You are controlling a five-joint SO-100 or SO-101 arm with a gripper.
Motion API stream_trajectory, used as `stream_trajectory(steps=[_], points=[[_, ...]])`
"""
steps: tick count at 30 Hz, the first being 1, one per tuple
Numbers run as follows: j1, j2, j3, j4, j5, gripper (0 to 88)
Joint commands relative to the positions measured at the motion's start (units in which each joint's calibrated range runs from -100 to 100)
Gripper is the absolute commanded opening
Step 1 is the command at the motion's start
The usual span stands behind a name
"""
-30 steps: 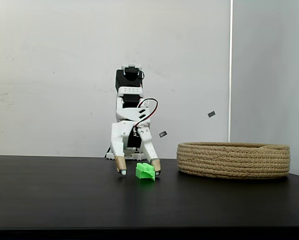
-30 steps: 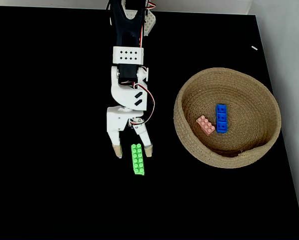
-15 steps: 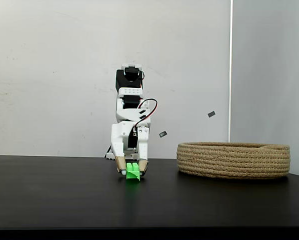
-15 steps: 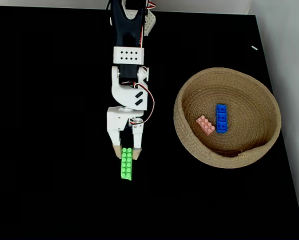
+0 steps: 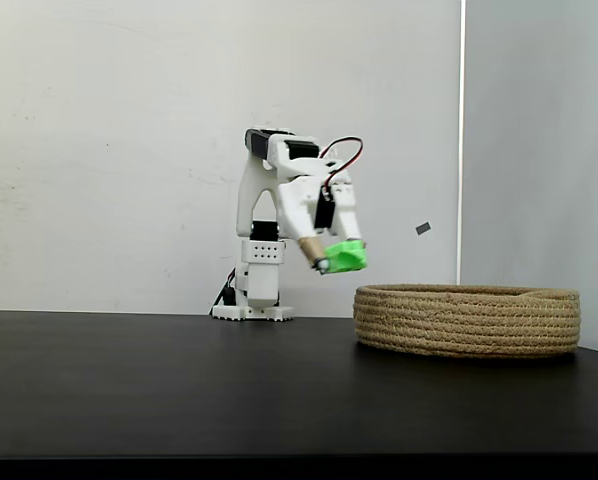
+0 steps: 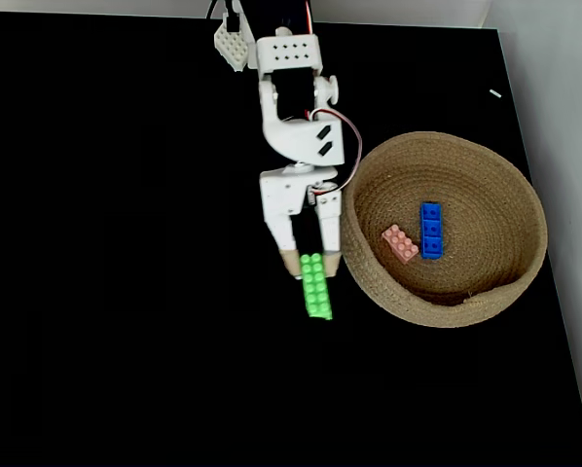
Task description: Place the lego blocks in the tray
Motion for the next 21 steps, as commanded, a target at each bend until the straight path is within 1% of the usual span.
stream_trajectory(steps=[1,4,8,9,11,12,13,15,21], points=[[-6.3,-10.3,-0.4,0.4,-0.7,0.0],[-9.9,-12.3,4.6,0.0,-1.0,0.0],[-12.3,-13.7,10.9,-1.8,-1.3,0.0],[-12.4,-13.9,11.7,-1.8,-1.3,4.1],[-12.5,-14.5,13.6,-1.8,-1.1,26.3],[-12.4,-14.7,14.3,-2.1,-1.1,33.5],[-12.2,-15.2,14.8,-2.7,-1.4,37.2],[-11.6,-16.0,15.5,-2.7,-1.4,39.4],[-7.8,-20.6,17.8,-2.6,-0.1,38.6]])
